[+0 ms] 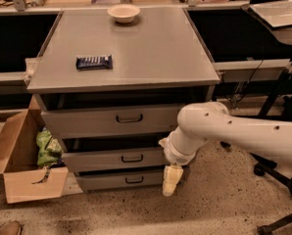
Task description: Open middle drawer
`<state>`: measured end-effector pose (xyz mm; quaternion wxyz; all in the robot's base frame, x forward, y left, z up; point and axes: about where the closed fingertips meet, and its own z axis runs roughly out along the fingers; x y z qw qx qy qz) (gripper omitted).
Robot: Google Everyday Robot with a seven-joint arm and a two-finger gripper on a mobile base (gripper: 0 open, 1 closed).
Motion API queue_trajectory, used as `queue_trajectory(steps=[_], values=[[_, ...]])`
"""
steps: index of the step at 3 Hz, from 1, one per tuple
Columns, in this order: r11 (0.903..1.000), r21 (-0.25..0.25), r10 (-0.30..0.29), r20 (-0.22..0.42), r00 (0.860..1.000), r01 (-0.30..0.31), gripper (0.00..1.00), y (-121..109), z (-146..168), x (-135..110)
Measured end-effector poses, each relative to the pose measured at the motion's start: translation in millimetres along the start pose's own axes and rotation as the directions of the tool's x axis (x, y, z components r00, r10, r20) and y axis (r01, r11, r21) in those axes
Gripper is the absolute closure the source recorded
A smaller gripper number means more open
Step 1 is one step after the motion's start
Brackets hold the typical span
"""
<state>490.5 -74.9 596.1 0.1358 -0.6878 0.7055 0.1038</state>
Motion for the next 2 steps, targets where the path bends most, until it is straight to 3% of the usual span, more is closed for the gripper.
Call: queue_trajectory(steps=[1,2], values=[[0.9977,0.064,-0.025,0.01,1.0,0.024,0.0,-30.1,88.2,38.1],[0.9977,0.064,-0.025,0.01,1.0,0.024,0.0,-30.1,88.2,38.1]])
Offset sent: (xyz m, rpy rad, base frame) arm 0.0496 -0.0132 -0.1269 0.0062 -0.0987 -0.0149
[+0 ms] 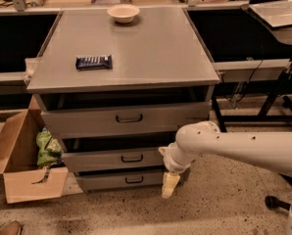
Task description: Open middle drawer
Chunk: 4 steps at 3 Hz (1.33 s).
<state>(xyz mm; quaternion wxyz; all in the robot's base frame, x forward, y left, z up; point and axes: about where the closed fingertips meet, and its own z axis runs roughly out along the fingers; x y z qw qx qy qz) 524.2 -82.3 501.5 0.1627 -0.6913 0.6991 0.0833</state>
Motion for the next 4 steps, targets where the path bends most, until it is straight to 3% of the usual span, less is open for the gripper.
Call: queue_trajectory(steps=[1,3,4], values=[[0.9991,0.032,-0.028,-0.051,0.998,0.029,0.0,-24,11,14],[0.9905,0.076,-0.102,-0.157,0.982,0.115,0.0,-91,36,45],[0.9935,0.064,-0.083,-0.155,0.984,0.094,0.0,-104,56,59]])
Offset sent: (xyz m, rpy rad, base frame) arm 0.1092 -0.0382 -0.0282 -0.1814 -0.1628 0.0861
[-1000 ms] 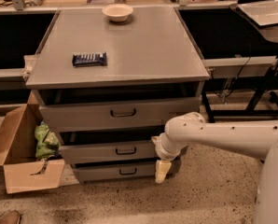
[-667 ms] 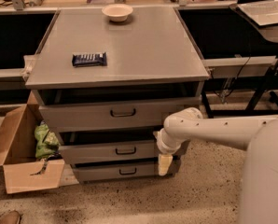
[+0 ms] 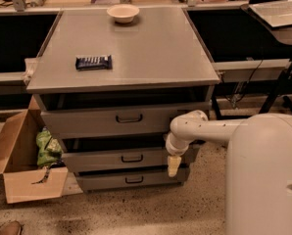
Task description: Open middle drawer
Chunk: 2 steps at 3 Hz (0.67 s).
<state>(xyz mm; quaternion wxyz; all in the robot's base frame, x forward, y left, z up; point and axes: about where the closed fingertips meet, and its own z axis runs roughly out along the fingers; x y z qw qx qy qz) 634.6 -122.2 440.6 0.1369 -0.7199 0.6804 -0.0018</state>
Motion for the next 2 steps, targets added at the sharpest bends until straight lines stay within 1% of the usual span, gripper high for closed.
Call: queue_trajectory(steps=[1,2], values=[[0.9982,-0.037,0.05,0.038,0.998,-0.048,0.19,11.5,28.0,12.0],[0.9962,-0.048,0.076,0.058,0.995,-0.073,0.43,20.6,37.7,16.5]])
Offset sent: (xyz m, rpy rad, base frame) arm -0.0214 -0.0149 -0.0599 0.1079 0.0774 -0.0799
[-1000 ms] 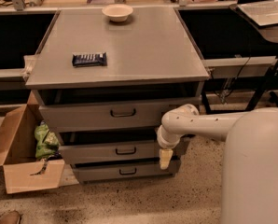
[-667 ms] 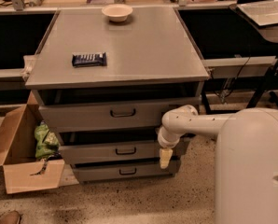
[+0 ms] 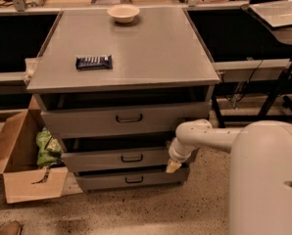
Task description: Open middle drawer
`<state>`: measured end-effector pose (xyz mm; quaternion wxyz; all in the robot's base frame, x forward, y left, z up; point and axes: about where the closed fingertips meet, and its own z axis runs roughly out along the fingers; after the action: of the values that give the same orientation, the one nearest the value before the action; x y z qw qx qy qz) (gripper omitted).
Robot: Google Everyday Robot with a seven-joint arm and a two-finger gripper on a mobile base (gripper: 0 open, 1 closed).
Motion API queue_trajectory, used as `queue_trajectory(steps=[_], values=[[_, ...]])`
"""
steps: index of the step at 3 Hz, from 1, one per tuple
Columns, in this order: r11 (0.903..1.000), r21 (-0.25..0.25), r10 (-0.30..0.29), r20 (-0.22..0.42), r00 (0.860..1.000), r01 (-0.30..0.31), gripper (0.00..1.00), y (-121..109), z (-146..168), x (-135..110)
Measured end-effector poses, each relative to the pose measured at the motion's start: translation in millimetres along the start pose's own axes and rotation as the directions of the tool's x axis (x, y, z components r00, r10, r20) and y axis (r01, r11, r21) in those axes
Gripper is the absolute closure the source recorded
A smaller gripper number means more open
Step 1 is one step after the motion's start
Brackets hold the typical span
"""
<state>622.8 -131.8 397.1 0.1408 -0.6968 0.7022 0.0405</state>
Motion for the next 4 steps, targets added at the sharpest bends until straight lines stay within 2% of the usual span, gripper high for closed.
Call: queue_trajectory(steps=[1,2,3,4], values=[[1.0,0.0,0.0,0.0,1.0,0.0,0.74,-2,-6,-1],[1.0,0.001,-0.001,0.0,1.0,0.001,0.97,-3,-10,-2],[0.9997,0.02,-0.012,0.025,1.0,0.011,0.87,4,-17,-8],[0.9997,0.02,-0.012,0.025,1.0,0.011,0.63,4,-17,-8]])
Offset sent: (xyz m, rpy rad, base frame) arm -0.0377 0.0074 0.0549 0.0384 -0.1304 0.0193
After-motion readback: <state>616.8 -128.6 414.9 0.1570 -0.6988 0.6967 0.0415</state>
